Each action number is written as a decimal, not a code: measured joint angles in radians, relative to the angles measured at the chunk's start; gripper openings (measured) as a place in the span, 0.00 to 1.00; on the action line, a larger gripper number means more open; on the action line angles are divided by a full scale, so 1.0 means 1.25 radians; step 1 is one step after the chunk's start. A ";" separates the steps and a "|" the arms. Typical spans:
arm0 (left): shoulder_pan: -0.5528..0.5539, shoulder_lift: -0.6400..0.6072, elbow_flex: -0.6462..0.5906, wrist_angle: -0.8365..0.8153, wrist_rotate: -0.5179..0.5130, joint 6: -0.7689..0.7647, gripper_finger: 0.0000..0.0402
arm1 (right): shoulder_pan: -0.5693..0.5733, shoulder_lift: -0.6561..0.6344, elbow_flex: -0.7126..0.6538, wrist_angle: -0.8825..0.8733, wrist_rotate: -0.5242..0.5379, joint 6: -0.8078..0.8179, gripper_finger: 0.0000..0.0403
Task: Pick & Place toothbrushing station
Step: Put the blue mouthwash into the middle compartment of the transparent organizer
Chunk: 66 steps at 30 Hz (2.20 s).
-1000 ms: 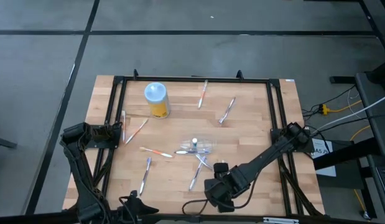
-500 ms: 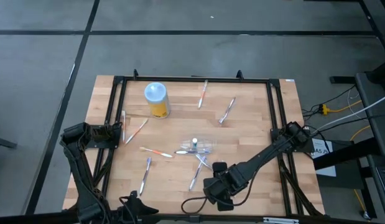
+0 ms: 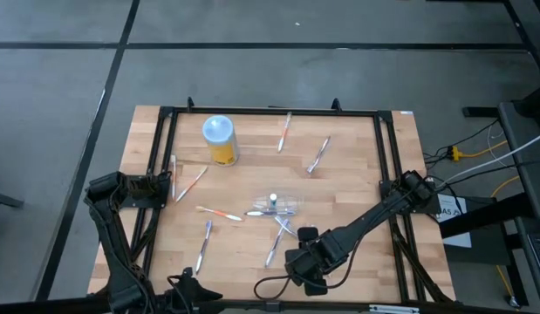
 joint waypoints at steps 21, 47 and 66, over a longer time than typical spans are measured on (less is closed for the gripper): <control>0.000 0.000 0.000 0.000 0.000 0.000 0.36 | 0.008 0.000 -0.040 0.042 -0.025 0.001 0.38; 0.000 0.000 0.000 0.000 0.000 -0.016 0.36 | 0.002 0.000 -0.041 0.061 -0.006 -0.013 0.32; 0.004 -0.001 0.000 0.004 -0.030 -0.013 0.36 | -0.027 0.002 0.124 -0.025 0.120 -0.063 0.24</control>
